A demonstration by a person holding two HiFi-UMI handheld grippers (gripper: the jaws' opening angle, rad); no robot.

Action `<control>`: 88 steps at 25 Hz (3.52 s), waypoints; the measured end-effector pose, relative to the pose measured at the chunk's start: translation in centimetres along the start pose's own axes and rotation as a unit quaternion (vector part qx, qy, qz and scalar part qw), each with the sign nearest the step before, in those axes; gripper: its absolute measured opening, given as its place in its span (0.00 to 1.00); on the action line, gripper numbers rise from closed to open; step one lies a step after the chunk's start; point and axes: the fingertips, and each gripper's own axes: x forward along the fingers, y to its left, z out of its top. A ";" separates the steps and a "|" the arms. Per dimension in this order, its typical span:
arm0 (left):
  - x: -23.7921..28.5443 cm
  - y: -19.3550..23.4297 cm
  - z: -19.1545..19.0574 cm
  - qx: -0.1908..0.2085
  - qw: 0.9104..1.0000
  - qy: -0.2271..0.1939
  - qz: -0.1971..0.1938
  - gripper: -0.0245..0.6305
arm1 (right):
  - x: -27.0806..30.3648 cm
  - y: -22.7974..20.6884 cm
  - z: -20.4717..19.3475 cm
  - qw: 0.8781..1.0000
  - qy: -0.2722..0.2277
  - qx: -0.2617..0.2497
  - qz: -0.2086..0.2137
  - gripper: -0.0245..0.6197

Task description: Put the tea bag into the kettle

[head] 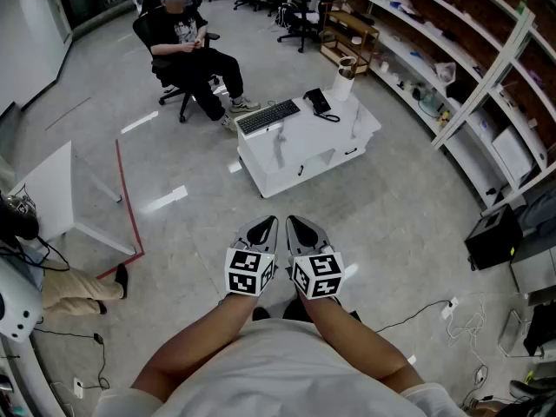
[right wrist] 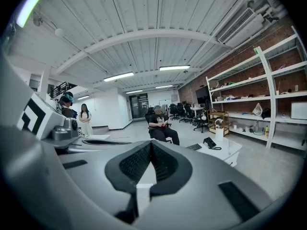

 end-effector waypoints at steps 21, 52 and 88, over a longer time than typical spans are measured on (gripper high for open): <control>4.8 0.4 0.7 -0.011 1.000 0.000 0.007 0.05 | 2.1 -4.4 1.2 0.999 -0.017 0.018 0.021 0.05; 24.1 -1.3 4.5 -0.011 0.998 -0.008 0.053 0.05 | 10.0 -21.1 3.6 0.996 0.014 0.015 0.081 0.05; 40.7 19.5 11.7 -0.003 1.000 0.013 -0.017 0.05 | 36.0 -25.4 9.0 0.999 0.022 0.023 -0.001 0.05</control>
